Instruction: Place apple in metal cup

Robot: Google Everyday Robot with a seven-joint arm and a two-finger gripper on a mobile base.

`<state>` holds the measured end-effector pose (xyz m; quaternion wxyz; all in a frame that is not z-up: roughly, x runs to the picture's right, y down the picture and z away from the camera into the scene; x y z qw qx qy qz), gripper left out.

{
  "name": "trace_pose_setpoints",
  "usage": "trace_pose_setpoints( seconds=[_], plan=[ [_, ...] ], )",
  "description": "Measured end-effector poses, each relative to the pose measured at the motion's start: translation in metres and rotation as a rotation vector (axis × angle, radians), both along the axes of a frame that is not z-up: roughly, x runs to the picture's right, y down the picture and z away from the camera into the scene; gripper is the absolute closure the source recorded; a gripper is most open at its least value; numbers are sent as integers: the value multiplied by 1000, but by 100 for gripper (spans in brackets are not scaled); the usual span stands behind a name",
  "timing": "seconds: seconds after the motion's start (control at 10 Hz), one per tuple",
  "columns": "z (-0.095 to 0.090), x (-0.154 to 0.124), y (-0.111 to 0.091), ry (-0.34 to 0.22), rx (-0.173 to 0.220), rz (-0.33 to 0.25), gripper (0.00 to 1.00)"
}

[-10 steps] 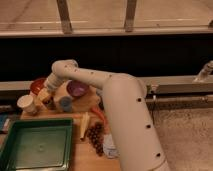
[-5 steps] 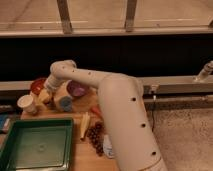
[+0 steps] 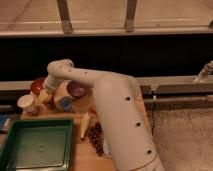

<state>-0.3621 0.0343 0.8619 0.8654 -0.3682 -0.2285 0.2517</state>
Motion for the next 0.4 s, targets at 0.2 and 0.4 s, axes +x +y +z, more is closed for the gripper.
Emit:
trace_pose_setpoints(
  seconds=[0.2, 0.4],
  plan=[
    [0, 1, -2, 3, 1, -4, 20],
    [-1, -2, -3, -1, 7, -14, 20]
  ],
)
